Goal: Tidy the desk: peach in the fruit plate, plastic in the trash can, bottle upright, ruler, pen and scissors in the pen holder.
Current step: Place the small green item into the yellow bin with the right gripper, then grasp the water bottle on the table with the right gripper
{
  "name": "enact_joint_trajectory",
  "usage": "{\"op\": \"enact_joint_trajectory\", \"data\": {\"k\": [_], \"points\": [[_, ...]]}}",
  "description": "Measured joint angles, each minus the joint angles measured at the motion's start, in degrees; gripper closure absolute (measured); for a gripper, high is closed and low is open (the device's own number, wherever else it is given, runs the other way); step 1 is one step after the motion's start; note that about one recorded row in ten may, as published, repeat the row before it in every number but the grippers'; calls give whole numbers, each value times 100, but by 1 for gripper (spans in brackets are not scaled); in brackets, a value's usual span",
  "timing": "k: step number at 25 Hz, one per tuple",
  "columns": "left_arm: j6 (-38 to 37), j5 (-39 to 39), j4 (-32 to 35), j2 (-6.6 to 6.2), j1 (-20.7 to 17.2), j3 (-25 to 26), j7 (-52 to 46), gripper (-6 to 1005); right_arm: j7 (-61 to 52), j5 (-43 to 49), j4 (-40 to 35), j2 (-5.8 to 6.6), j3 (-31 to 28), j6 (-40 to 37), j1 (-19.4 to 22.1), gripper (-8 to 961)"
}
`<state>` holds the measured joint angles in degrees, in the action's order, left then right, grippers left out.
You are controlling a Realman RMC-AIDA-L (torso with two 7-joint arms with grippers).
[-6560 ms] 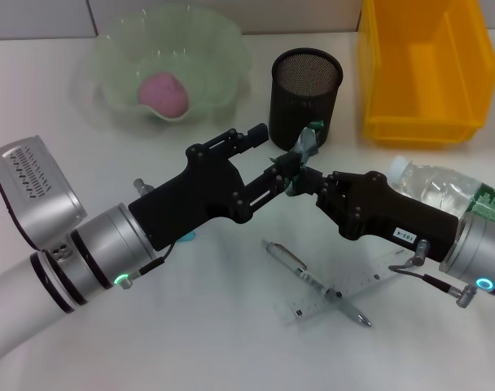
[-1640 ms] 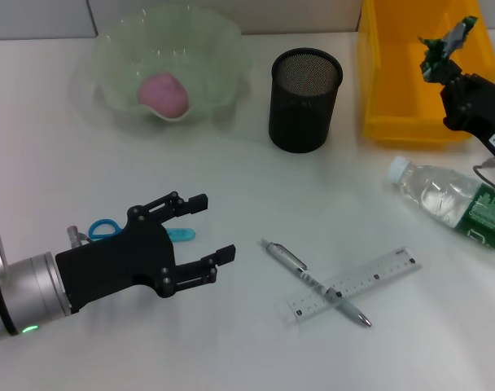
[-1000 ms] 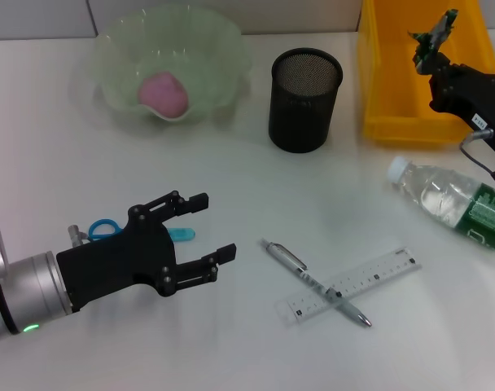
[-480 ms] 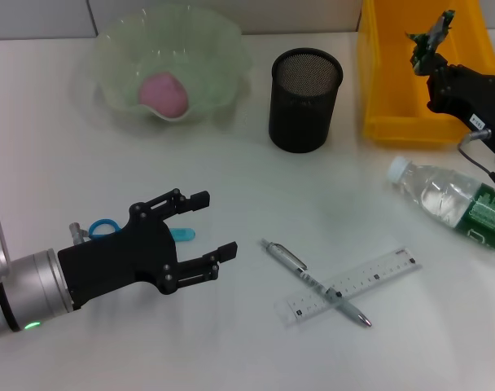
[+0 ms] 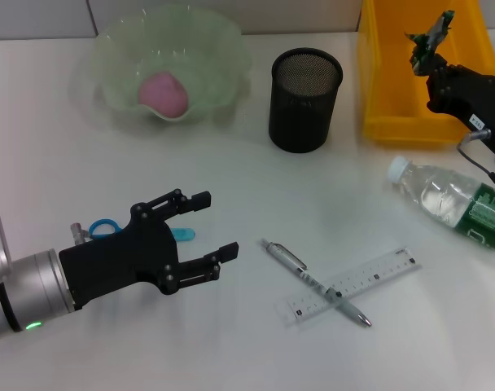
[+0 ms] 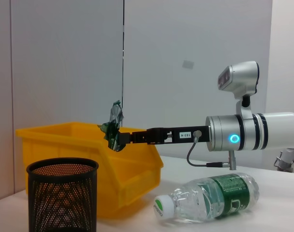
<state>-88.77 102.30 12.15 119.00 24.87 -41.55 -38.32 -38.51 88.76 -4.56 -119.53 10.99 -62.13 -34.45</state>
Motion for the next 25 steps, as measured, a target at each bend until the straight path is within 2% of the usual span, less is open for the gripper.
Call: {"op": "enact_joint_trajectory", "data": {"k": [10,14,25], "points": [[-23,0,-2,-7,0,25,1,200,-6,0,0,0,-53,-106,24,936],[-34,0,-2,-9,0,31,1,200,8,0,0,-4,-54,-164,31,740],[-35,0,-2,-9,0,33,0,200,-7,1,9,-9,-54,-203,43,419]]}}
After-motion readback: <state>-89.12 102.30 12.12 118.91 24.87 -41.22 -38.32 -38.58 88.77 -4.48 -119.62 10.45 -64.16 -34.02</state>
